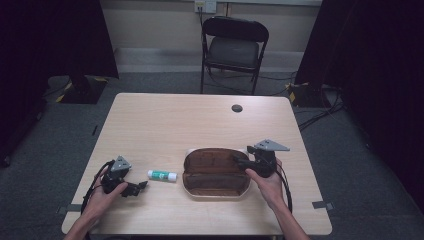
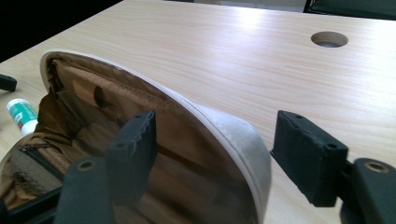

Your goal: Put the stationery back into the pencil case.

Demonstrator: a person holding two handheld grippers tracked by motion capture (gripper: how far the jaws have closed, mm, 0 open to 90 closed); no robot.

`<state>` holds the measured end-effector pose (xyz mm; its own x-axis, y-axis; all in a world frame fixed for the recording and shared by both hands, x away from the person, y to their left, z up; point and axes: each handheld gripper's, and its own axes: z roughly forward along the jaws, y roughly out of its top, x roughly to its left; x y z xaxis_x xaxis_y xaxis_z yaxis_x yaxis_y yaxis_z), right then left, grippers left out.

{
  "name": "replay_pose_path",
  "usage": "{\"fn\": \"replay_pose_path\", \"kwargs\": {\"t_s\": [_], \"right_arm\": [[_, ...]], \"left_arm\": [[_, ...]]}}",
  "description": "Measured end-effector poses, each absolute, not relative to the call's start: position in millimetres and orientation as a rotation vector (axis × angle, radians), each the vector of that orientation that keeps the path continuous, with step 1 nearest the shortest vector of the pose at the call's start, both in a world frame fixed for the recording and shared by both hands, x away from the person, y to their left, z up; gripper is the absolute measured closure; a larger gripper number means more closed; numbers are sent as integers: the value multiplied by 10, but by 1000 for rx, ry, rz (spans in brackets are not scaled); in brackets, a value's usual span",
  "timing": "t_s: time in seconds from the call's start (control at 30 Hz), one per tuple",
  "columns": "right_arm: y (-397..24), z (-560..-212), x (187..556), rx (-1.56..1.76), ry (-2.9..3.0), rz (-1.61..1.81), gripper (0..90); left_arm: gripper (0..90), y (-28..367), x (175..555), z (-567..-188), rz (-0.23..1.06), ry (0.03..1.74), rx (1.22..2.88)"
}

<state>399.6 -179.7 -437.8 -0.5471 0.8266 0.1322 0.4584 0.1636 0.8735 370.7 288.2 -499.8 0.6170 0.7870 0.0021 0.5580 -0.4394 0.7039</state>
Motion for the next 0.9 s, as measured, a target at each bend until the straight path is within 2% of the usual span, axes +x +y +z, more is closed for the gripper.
{"fn": "replay_pose_path", "kwargs": {"t_s": [0.07, 0.17, 0.33, 0.47, 0.9], "right_arm": [[-1841, -4363, 3947, 1229, 2070, 1343, 278], [-1914, -4345, 3856, 1227, 2076, 1333, 262], [-2037, -4319, 3717, 1237, 2068, 1303, 253], [-2238, -4356, 3573, 1255, 2062, 1278, 253], [-2668, -4787, 3573, 1363, 2110, 1049, 261]], "left_arm": [[78, 2882, 3702, -4987, 434, 1052, 2165], [174, 2895, 3698, -4963, 469, 1070, 2159], [167, 2912, 3700, -4954, 479, 1070, 2144], [163, 2907, 3686, -4871, 473, 1008, 2115], [204, 2650, 3727, -4709, 417, 874, 2070]]}}
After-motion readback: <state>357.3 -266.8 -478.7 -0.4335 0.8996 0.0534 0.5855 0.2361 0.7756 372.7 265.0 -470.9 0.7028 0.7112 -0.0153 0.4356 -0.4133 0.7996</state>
